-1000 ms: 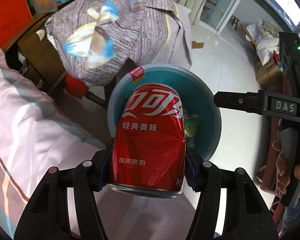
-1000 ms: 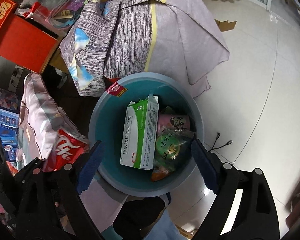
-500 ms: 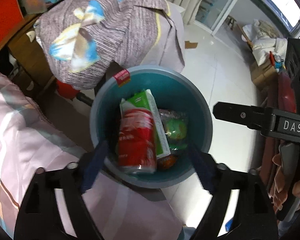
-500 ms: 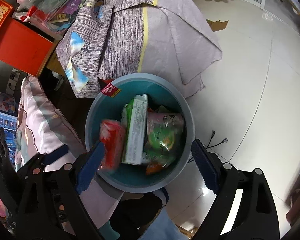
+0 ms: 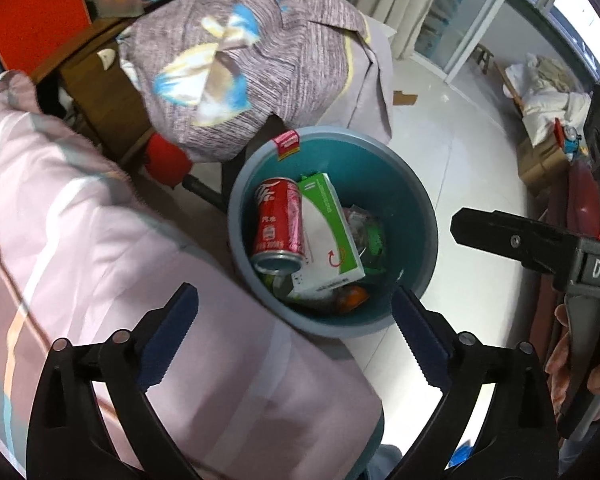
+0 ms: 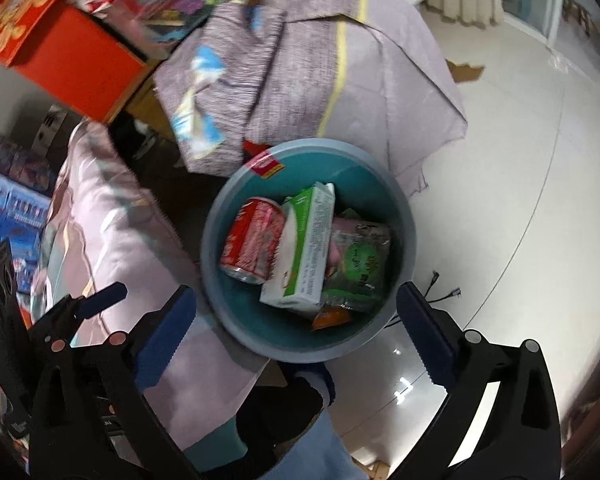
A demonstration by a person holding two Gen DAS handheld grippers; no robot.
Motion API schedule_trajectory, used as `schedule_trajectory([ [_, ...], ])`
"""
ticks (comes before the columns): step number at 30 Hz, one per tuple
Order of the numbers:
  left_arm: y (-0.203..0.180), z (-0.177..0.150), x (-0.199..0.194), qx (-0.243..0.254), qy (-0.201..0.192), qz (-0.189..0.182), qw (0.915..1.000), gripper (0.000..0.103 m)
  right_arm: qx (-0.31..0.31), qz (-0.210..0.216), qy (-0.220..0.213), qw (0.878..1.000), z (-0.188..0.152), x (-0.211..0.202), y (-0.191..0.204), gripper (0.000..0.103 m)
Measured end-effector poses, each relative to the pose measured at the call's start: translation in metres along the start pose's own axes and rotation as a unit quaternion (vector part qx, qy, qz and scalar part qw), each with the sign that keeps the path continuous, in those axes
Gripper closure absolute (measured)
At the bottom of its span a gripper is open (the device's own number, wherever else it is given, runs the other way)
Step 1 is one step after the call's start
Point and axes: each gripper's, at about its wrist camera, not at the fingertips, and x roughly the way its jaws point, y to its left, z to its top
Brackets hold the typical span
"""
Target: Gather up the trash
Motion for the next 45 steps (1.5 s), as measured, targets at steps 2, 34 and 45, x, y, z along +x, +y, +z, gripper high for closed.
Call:
schedule_trajectory([
  [2, 0.002, -0.006, -0.011, -0.003, -0.008, 0.006, 0.9999, 0.005, -0.014, -0.001, 0.000, 1.000, -0.006, -0.006, 0.007, 0.007],
  [34, 0.054, -0.138, -0.115, -0.109, -0.086, 0.051, 0.9890, 0.004, -0.127, -0.049, -0.043, 0.990, -0.126, -0.065, 0.093, 0.007],
  [45, 0.043, -0.157, -0.133, -0.100, -0.108, 0.063, 0.9870, 0.004, -0.143, -0.066, -0.064, 0.985, -0.146, -0.076, 0.097, 0.007],
])
